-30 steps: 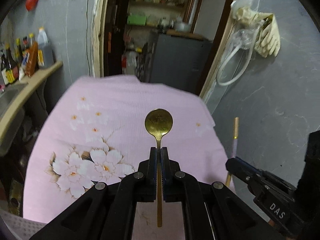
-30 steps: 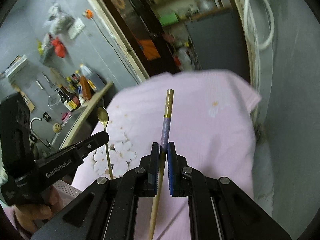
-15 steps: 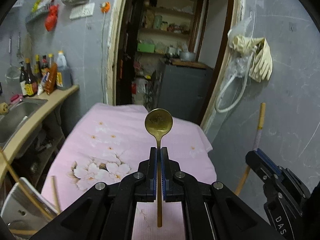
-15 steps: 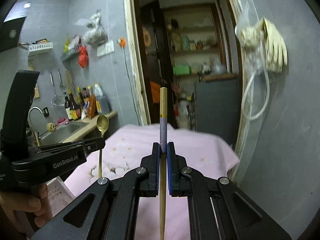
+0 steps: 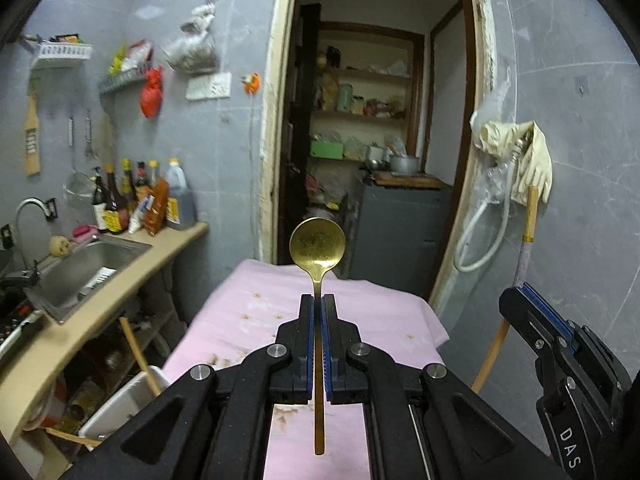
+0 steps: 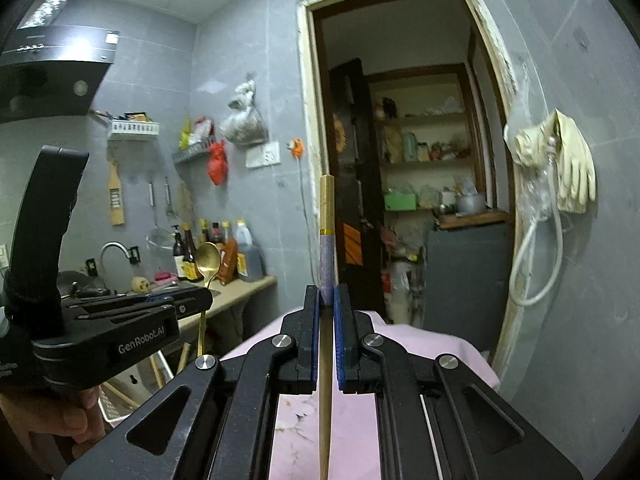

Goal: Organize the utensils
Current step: 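Carry the gold spoon and chopstick with both tools over the white basket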

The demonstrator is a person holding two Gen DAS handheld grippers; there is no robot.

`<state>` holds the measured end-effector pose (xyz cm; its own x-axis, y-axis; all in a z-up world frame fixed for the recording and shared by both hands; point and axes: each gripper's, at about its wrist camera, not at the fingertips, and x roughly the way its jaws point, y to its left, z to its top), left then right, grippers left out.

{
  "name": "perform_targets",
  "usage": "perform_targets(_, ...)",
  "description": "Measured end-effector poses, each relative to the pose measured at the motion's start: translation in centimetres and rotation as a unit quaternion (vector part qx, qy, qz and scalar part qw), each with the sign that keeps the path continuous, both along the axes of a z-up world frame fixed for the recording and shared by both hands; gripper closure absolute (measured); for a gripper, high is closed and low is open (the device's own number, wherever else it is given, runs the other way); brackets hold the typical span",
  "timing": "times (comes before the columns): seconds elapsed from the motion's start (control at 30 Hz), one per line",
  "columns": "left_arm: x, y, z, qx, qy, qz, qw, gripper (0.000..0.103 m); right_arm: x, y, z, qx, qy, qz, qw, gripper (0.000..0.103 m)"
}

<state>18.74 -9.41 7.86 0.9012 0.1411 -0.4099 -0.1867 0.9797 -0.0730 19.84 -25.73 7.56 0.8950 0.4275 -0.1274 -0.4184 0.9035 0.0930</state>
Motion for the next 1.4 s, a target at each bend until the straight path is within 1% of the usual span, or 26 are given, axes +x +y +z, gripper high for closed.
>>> perform_targets(0.1,-1.1,0.9,0.8,0.003,-0.011,0.014,0.9998,0.099,-0.7,1.0,0.6,-0.003,-0.009,0.007,1.0,0.097)
perform_targets(0.27,-2.2,2.7,1.8,0.007,-0.025,0.024,0.9994,0.099,-1.8,3.4,1.6,-0.004,-0.028,0.014,1.0,0.097)
perform_targets(0.47,-3.5,6.3,2.7,0.008,-0.042,0.013,0.999,0.099,-2.6,7.1,2.6,0.017,-0.036,0.015,0.999,0.097)
perform_targets(0.67,-4.2,11.7,3.5,0.002,-0.057,-0.027,0.998,0.099,-3.5,11.6,3.5,0.051,-0.041,0.0,0.998,0.097)
perform_targets(0.83,-3.8,15.7,3.3,-0.036,-0.072,-0.071,0.9942,0.099,-4.0,14.7,3.2,0.074,-0.042,-0.019,0.996,0.097)
perform_targets(0.93,-3.2,17.9,2.5,-0.062,-0.071,-0.103,0.9902,0.099,-4.3,16.2,2.5,0.083,-0.035,-0.029,0.996,0.097)
perform_targets(1.03,-3.0,19.0,1.7,-0.071,-0.071,-0.127,0.9868,0.099,-4.5,17.4,1.7,0.089,-0.028,-0.044,0.995,0.097)
perform_targets(1.23,-3.1,20.5,0.0,-0.098,-0.077,-0.173,0.9769,0.099,-5.0,19.2,0.0,0.09,-0.011,-0.062,0.994,0.097)
perform_targets(1.4,-2.9,21.4,-1.7,-0.117,-0.072,-0.184,0.9733,0.099,-4.6,20.2,-1.5,0.094,0.013,-0.062,0.994,0.097)
